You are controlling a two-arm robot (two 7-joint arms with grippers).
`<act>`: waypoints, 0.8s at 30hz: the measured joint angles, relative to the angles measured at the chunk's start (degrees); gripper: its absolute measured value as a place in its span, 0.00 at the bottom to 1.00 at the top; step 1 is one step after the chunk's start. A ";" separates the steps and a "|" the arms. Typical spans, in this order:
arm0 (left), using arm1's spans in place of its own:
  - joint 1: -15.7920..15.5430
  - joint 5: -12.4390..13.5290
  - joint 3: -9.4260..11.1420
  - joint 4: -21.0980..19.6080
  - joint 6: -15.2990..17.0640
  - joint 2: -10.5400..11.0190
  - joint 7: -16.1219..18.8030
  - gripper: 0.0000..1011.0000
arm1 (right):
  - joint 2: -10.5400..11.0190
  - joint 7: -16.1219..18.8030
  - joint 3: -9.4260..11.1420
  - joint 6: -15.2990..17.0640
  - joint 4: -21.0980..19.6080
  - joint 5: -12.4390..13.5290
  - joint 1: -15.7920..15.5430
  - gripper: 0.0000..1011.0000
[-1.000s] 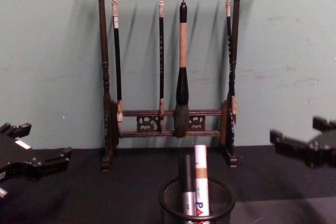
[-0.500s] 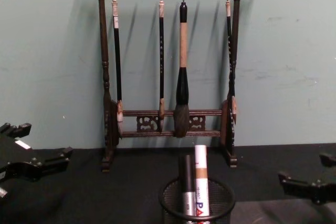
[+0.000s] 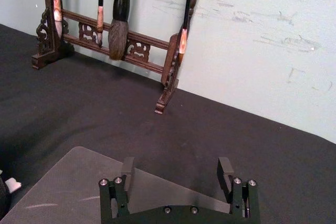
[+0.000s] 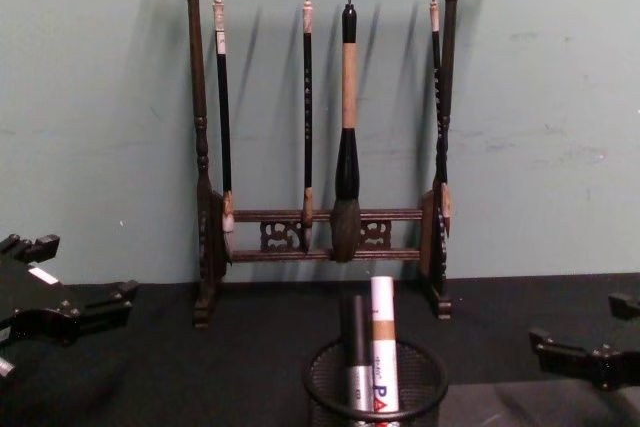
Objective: Pick up the water-based marker from the table and place it into the pen holder.
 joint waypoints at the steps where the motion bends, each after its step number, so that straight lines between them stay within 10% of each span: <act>1: 0.00 0.00 0.00 0.00 0.00 0.00 0.00 0.99 | 0.00 0.00 0.00 0.00 -0.01 0.01 0.00 0.99; 24: 0.00 0.00 0.00 0.00 0.00 0.00 0.00 0.99 | 0.10 0.10 -0.05 -0.10 -0.19 0.22 -0.02 0.99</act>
